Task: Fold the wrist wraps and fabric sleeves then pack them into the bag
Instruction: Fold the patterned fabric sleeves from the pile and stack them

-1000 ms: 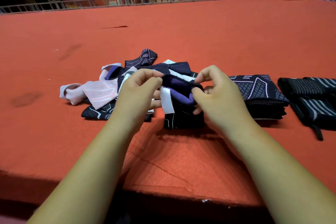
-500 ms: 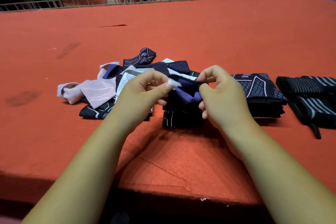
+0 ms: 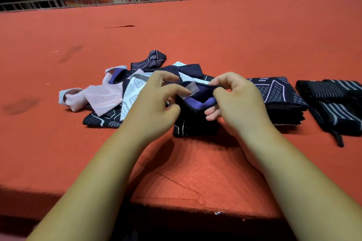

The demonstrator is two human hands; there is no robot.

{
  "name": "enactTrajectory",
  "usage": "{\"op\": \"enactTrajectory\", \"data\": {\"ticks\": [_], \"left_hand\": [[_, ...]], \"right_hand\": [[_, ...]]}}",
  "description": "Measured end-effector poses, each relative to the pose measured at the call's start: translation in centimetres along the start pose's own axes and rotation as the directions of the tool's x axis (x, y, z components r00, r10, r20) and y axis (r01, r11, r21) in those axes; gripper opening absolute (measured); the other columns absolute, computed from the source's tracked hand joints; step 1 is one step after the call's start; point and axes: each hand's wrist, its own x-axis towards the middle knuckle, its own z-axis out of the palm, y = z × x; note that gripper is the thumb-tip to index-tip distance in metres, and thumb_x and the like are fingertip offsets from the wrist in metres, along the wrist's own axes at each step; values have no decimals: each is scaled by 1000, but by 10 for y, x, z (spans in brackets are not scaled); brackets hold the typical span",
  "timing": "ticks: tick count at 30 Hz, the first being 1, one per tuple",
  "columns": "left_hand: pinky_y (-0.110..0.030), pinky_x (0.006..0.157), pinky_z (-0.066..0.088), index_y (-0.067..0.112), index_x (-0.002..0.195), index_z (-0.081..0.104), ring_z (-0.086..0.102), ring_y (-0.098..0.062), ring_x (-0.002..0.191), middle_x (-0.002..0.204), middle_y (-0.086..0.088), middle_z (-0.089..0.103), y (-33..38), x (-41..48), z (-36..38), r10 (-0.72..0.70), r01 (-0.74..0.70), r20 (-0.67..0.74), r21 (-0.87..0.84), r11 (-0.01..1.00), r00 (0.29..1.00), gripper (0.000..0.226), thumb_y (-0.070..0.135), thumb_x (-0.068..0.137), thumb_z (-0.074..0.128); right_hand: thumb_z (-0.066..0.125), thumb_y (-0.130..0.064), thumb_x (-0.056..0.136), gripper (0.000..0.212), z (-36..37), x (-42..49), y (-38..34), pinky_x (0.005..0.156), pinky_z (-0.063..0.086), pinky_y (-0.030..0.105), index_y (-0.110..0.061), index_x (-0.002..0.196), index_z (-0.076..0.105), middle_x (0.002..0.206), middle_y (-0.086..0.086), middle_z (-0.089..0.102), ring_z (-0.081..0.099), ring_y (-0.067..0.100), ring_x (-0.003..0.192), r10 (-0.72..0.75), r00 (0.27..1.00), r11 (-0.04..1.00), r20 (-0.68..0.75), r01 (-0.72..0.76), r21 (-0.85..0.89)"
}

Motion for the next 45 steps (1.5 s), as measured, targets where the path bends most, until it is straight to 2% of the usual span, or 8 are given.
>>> {"op": "enactTrajectory", "data": {"ticks": [5, 12, 19, 22, 26, 31, 39, 45], "left_hand": [[-7, 94, 36, 16, 103, 78, 53, -9, 109, 131, -5, 56, -13, 1, 5, 123, -122, -5, 131, 984, 992, 8, 13, 97, 76], [-28, 97, 45, 15, 91, 69, 59, -17, 111, 118, 1, 61, -11, 0, -3, 191, -197, 61, 135, 971, 980, 25, 36, 103, 63], [-32, 80, 53, 19, 95, 66, 63, -14, 91, 93, 5, 65, -12, 0, -6, 22, -23, -36, -40, 999, 999, 16, 30, 106, 62], [-31, 76, 51, 19, 96, 66, 64, -12, 81, 84, 3, 68, -6, -1, -4, -88, 72, -118, -135, 988, 989, 14, 27, 107, 64], [-38, 80, 52, 24, 96, 65, 65, -16, 85, 86, 5, 68, -2, 3, -1, -230, 169, -195, -286, 943, 953, 13, 33, 106, 65], [-36, 87, 54, 28, 102, 68, 65, -7, 92, 95, 12, 71, -1, 5, -3, -260, 145, -235, -416, 898, 937, 5, 27, 106, 64], [-24, 82, 55, 6, 134, 62, 71, -6, 91, 90, 8, 78, 4, 5, -2, -331, 216, -32, -699, 681, 943, 30, 20, 108, 64], [-75, 72, 50, 27, 127, 70, 68, -54, 91, 111, -26, 75, -2, 2, 4, -402, 355, 91, -669, 653, 911, 39, 48, 94, 75]], "right_hand": [[53, -11, 89, 26, -6, 2, 2, 46, 49, 27, -28, 95, 72, 66, 1, 74, 67, 18, 48, -70, 997, 965, -42, 57, -257], [47, -44, 88, 31, -16, 3, -1, 86, 56, 41, -44, 102, 75, 83, -10, 73, 65, 23, 95, -196, 979, 741, -58, 109, -662], [55, -45, 104, 41, -22, 11, 1, 66, 43, 31, -14, 81, 66, 64, -6, 51, 49, 8, 64, -121, 991, 909, 58, 135, -394], [56, -64, 102, 41, -21, 8, 1, 69, 46, 16, -29, 96, 77, 79, -18, 70, 62, -5, 75, -109, 978, 958, 175, 151, -245], [74, -61, 91, 38, -16, 5, 7, 92, 56, 31, -36, 120, 75, 110, -21, 79, 73, -1, 104, -183, 934, 977, 306, 209, -52], [73, -32, 102, 21, -10, 7, 8, 104, 56, 46, -34, 122, 77, 113, -17, 80, 73, 6, 111, -285, 933, 954, 220, 299, -35], [55, -34, 113, 29, -1, 2, -2, 77, 58, 23, -19, 113, 80, 96, -9, 82, 76, 5, 88, -200, 979, 955, 33, 187, 230], [62, -44, 105, 40, 1, 14, 9, 100, 59, 63, -7, 109, 77, 104, 10, 83, 79, 35, 104, 50, 998, 929, 42, -62, 364]]}}
